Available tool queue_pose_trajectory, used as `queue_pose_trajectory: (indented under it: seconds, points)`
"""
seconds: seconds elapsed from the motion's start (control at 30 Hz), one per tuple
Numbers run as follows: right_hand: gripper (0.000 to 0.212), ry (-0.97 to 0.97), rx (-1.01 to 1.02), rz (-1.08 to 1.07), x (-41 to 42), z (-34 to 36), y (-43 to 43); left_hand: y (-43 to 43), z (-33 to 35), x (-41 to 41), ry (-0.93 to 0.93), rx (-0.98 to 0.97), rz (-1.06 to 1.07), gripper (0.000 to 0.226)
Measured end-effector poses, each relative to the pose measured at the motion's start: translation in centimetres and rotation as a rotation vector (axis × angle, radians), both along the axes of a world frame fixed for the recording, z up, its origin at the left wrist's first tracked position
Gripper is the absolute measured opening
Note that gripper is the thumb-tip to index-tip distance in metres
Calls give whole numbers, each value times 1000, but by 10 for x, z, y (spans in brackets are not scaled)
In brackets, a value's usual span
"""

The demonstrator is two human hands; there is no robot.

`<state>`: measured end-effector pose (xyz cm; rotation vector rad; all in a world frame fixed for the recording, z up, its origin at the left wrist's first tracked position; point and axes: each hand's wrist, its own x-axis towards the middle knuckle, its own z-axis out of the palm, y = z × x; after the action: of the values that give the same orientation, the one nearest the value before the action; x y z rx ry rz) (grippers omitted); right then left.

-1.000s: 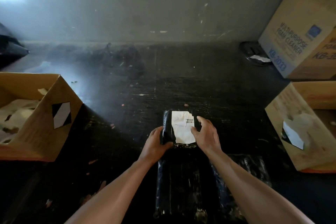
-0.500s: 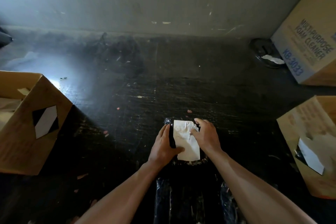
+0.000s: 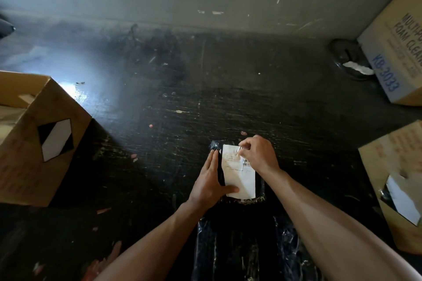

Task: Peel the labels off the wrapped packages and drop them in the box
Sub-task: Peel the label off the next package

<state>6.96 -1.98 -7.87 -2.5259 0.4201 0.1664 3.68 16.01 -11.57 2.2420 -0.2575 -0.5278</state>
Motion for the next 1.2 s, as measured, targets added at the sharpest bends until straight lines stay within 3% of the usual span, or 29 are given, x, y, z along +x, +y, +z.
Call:
queue_pose_trajectory:
  seconds: [0.07,0.73,1.2]
  points:
    - [7,-5,17,-12,2,2,1,0,0,0,-6,11,2,134]
    - [6,-38,20,209,-10,1,-5,-2,6,0,7,46,31,132]
    - [13,-74,92,83,-13,-1,-10,-1,6,0,15,45,9,131]
